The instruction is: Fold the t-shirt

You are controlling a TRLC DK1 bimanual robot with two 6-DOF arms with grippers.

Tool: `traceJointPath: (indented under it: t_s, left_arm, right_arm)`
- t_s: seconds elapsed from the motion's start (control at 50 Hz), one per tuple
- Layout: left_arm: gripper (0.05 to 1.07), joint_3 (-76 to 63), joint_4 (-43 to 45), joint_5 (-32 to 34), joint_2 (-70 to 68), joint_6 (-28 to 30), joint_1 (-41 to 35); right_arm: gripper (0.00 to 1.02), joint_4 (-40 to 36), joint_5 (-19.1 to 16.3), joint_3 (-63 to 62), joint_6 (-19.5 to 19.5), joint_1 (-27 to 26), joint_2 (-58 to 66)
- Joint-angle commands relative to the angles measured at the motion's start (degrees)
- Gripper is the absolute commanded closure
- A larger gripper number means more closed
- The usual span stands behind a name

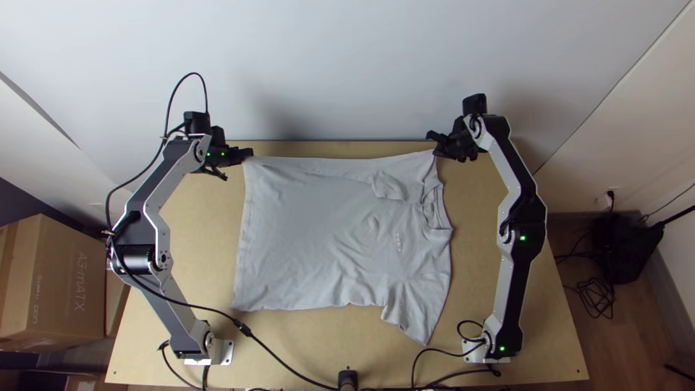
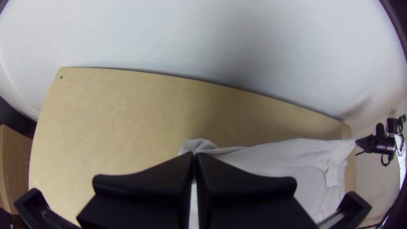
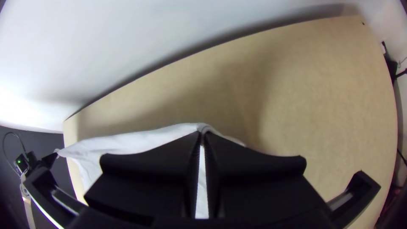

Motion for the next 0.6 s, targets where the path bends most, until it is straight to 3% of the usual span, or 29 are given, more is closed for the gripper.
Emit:
traceJointPath:
  t_s: [0.0,0.18,0.58]
  left_arm:
    - [1.05,1.3,-3.4,1.0,-1.3,-1.0,0.2]
    - [1.05,-0.5,-6.7,2.7,-3.5,-1.0,0.6]
    - [1.05,-14.3,-1.9,2.7,-12.7,-1.1,0.6]
  right_arm:
    - [1.0,-3.4,0.4,1.1,1.4,-1.4,-2.0]
    - [1.0,-7.7,0.2,-2.5,0.1,-1.6,-5.5]
    - [1.0,-4.5,0.2,-20.5,-2.0,-0.5,-18.3]
